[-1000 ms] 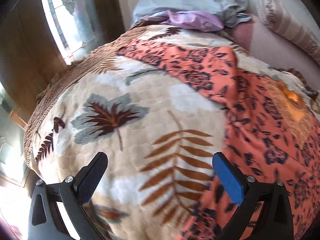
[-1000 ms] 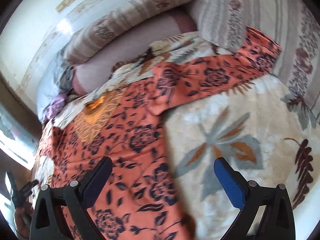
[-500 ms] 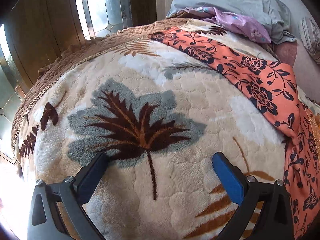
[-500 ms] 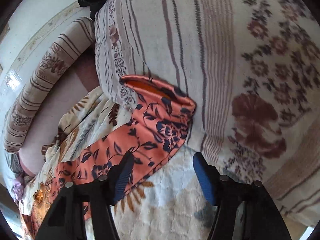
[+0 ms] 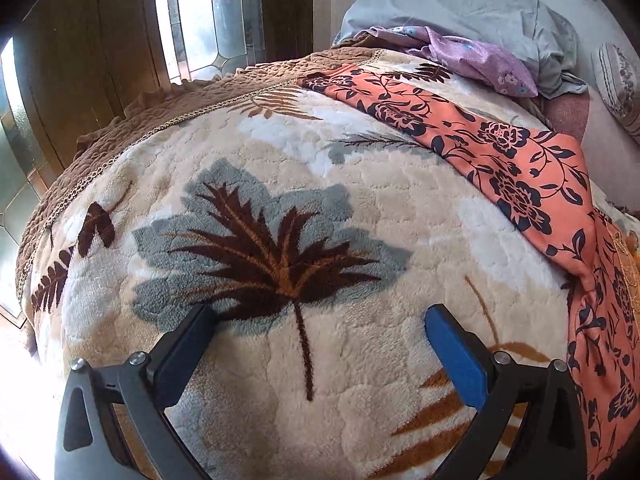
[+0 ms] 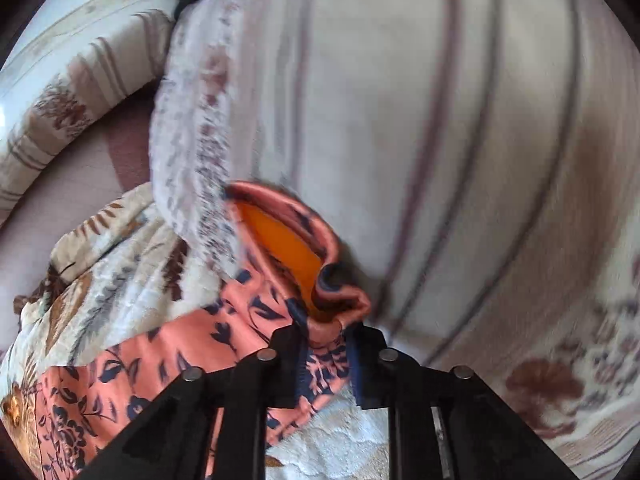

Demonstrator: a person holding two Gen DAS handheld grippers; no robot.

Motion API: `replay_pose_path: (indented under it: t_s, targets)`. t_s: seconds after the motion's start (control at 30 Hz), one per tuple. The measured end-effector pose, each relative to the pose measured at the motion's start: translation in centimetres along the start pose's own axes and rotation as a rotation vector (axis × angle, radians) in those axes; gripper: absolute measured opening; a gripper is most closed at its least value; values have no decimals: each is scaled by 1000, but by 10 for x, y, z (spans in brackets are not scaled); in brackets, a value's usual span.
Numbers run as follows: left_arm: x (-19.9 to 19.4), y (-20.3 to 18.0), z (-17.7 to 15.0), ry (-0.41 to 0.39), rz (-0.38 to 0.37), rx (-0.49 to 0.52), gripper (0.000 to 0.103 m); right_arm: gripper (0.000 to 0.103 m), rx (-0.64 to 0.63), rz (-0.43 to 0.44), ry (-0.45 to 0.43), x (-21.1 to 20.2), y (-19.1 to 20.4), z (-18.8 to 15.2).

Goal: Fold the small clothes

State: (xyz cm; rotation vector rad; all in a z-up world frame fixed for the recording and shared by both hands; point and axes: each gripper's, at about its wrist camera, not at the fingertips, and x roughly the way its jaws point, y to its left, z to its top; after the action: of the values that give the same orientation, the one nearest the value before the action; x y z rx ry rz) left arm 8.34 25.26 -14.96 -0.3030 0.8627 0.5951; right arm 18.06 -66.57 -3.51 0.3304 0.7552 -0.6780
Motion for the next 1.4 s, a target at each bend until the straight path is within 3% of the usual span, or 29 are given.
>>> replay_pose_path:
  t_s: [0.2, 0.33, 0.4, 0.5, 0.6, 0.67, 0.7, 0.73, 0.8, 0.87, 0.9, 0.97, 1.1, 1.2, 1.3, 1.37, 1.4]
  targets:
    - [-1, 2, -1, -10, -12, -8, 103, 13, -119, 239, -159, -101, 69, 38]
    - [-3, 6, -2, -19, -34, -23, 103, 13, -165, 506, -242, -189, 147, 36]
    - [-3, 7, -2, -23, -43, -29, 103, 13, -197, 640, -267, -231, 194, 19]
    - [-4, 8, -2, -26, -53, -36, 103, 13, -249, 836, -235, -273, 268, -25]
    - [-5, 11, -3, -34, -73, -50, 103, 17, -254, 990, -123, -287, 332, -86]
    - [-6, 13, -3, -39, -85, -58, 103, 42, -271, 1004, -10, -271, 374, -135]
    - [-6, 13, -3, -41, -89, -61, 103, 90, -269, 1004, 50, -258, 391, -161]
    - [-6, 14, -3, -43, -94, -64, 103, 103, -274, 992, 105, -240, 404, -188]
    - [-7, 15, -3, -46, -104, -71, 103, 103, -329, 922, 288, -194, 425, -237]
    - [-7, 16, -3, -49, -111, -76, 103, 101, -324, 887, 449, -162, 417, -278]
    - [-7, 16, -3, -50, -113, -77, 103, 98, -311, 875, 472, -154, 399, -287]
    - [-7, 16, -3, -50, -113, -77, 103, 98, -291, 871, 455, -150, 370, -293]
    - [-7, 17, -3, -51, -116, -79, 103, 99, -275, 824, 347, -165, 303, -275]
    - [-8, 15, -2, -41, -110, -72, 103, 99, -262, 796, 317, -164, 255, -268]
    - [-11, 7, 8, 38, -88, -9, 103, 99, -211, 780, 317, -150, 215, -273]
    - [-29, -1, 16, 78, -127, 9, 103, 99, -183, 769, 306, -141, 197, -281]
    - [-47, -6, 19, 42, -181, -7, 103, 99, -172, 783, 300, -137, 189, -286]
